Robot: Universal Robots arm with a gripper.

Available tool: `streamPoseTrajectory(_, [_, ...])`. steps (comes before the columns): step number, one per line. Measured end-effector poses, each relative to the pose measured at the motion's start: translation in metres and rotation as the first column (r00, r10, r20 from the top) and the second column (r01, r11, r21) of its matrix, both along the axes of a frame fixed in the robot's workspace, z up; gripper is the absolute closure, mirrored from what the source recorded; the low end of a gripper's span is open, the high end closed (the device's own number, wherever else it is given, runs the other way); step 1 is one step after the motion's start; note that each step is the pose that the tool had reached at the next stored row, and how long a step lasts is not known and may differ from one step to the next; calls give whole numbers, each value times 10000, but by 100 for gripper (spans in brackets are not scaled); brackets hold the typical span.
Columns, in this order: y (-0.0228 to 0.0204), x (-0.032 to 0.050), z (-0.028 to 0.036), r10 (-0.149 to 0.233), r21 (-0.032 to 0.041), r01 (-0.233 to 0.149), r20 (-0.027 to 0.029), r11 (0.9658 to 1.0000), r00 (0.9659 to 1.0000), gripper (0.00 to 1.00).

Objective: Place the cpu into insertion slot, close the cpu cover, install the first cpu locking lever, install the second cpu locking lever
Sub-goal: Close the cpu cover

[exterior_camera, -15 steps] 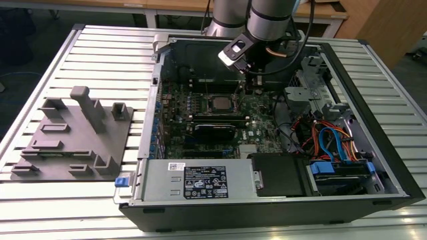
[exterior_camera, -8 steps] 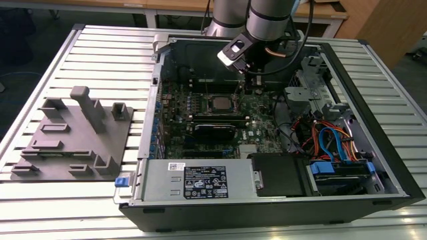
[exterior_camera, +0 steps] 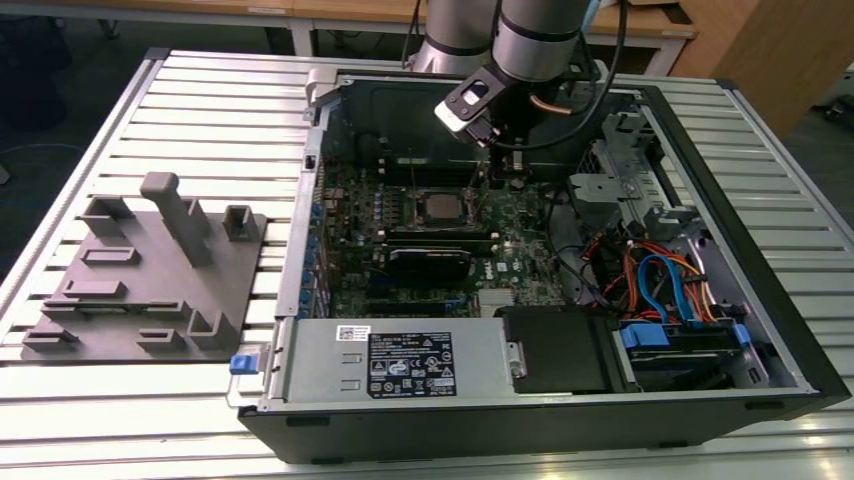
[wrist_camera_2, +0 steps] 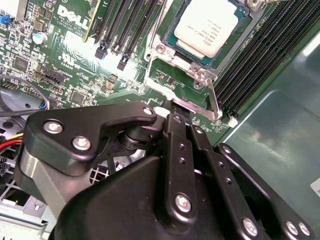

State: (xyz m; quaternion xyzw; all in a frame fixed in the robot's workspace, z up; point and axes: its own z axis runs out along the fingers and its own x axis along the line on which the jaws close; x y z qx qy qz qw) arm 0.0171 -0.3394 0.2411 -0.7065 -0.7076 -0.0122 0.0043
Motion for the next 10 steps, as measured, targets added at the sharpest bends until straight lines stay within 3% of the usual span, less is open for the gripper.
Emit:
streamPoseTrajectory(3, [1,0,-3,0,2,0,-21,10000,10000,89])
streamPoseTrajectory(4, [1,0,-6,-1,2,1,-93,10000,10000,89])
streamPoseTrajectory(6, [0,2,-10,-1,0,1,-346,10000,9994,89])
streamPoseTrajectory(7, [0,2,-11,-1,0,1,-398,10000,9992,89])
streamPoseTrajectory(10, [0,-6,-14,-1,0,1,-413,10000,9991,89])
